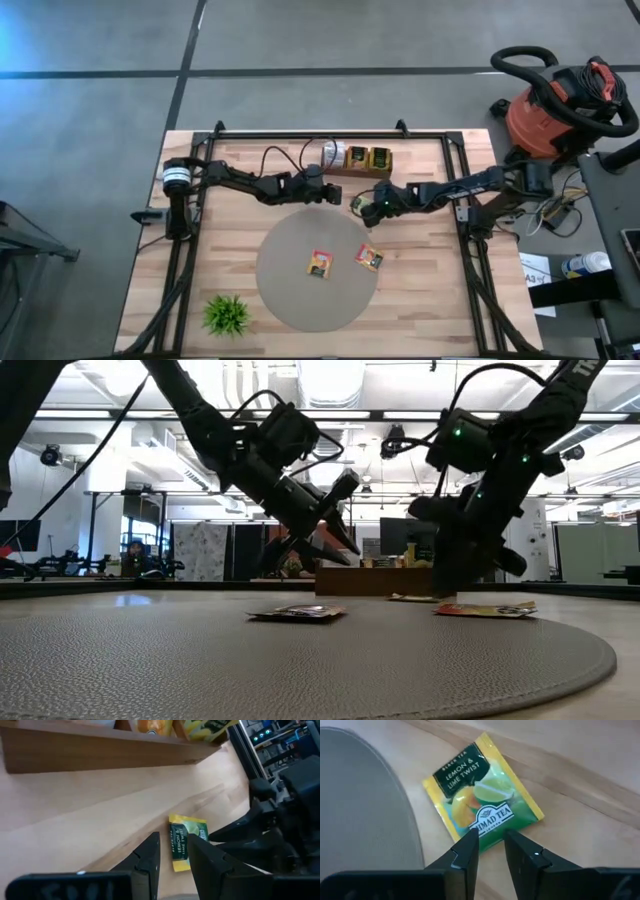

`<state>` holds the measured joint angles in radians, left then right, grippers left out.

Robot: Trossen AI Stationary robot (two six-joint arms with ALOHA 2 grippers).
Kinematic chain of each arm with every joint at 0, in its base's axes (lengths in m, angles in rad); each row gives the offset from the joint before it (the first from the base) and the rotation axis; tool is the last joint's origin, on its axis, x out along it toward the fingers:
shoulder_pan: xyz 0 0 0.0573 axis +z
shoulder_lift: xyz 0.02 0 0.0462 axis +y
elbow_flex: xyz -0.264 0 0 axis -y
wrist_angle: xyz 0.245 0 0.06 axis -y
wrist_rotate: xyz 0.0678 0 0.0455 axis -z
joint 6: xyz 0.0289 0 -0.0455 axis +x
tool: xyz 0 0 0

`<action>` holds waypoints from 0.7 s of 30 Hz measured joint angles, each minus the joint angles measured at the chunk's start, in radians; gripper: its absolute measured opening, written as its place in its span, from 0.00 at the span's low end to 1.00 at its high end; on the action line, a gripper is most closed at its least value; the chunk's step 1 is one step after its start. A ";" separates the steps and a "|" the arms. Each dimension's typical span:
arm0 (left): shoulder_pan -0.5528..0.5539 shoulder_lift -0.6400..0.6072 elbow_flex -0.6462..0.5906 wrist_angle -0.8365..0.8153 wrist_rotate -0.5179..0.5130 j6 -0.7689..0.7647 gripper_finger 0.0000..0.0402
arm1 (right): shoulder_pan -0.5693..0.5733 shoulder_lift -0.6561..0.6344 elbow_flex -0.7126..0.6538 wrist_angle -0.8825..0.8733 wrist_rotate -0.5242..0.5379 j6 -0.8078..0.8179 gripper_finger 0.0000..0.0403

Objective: Pick & Place Tea
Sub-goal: Put the yellow tea bag into the right section of the wooden organizer

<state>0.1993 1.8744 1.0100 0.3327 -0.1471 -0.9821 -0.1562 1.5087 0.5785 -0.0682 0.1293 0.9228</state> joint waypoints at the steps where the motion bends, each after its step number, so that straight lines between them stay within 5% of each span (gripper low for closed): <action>1: 0.000 0.000 0.000 0.001 0.000 0.001 0.23 | 0.001 0.009 0.001 0.005 0.000 -0.003 0.23; 9: -0.001 0.087 0.005 0.111 0.057 -0.055 0.23 | 0.000 0.075 0.006 0.051 -0.024 -0.029 0.22; 21: -0.002 0.149 0.079 0.040 0.150 -0.077 0.23 | 0.000 0.093 0.015 0.064 -0.045 -0.044 0.21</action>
<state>0.1975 2.0232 1.0888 0.3730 0.0030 -1.0592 -0.1566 1.6016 0.5932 -0.0040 0.0845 0.8783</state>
